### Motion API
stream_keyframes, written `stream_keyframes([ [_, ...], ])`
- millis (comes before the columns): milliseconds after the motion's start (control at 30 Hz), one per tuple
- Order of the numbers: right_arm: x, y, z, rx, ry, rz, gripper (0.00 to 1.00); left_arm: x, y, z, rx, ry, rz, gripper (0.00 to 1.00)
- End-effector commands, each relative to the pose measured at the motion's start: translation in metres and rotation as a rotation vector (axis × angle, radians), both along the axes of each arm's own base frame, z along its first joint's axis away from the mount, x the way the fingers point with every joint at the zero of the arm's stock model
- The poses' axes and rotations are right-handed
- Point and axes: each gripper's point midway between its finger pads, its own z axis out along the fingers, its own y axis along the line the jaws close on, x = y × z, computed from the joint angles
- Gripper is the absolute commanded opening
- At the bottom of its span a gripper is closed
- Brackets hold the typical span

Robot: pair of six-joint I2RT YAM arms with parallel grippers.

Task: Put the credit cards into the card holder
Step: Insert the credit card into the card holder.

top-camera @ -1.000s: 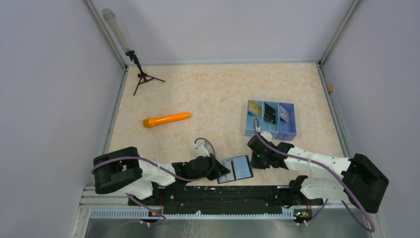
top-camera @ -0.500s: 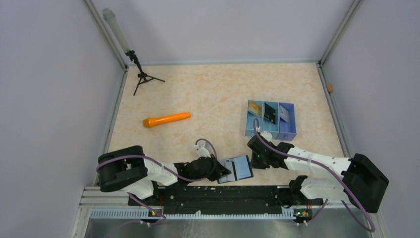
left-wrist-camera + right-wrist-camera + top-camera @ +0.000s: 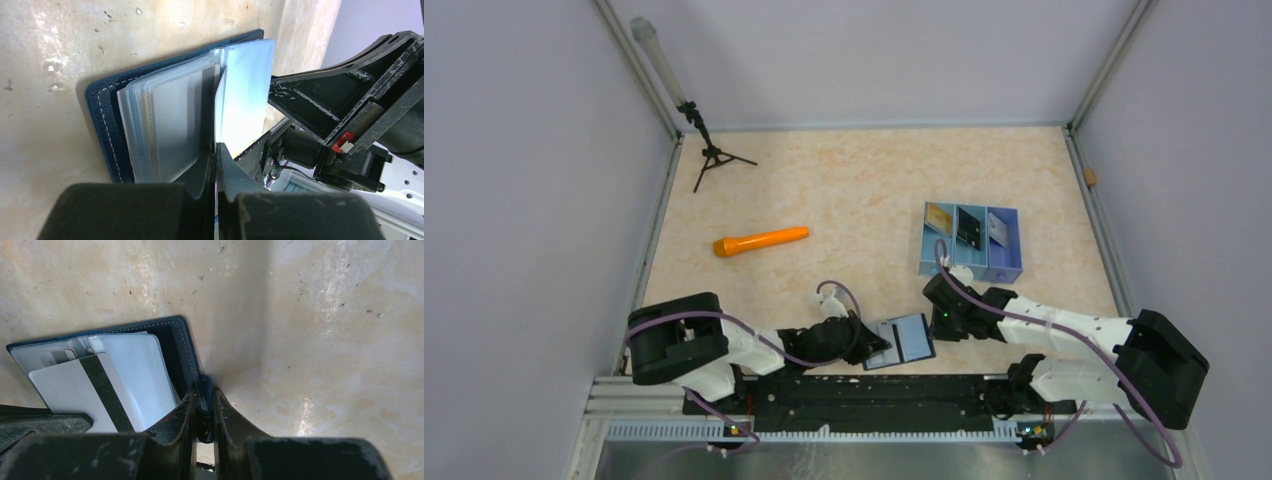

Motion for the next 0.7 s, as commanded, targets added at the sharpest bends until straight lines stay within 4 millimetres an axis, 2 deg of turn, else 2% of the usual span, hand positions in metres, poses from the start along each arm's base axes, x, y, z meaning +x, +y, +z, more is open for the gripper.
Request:
stream_keyframes([
  [0, -0.006, -0.007, -0.004, -0.05, 0.016, 0.009, 0.0, 0.006, 0.007, -0.008, 0.012, -0.016, 0.043, 0.0],
  [667, -0.007, -0.006, -0.004, -0.053, 0.019, 0.015, 0.0, 0.007, 0.003, -0.019, -0.002, 0.003, 0.036, 0.0],
])
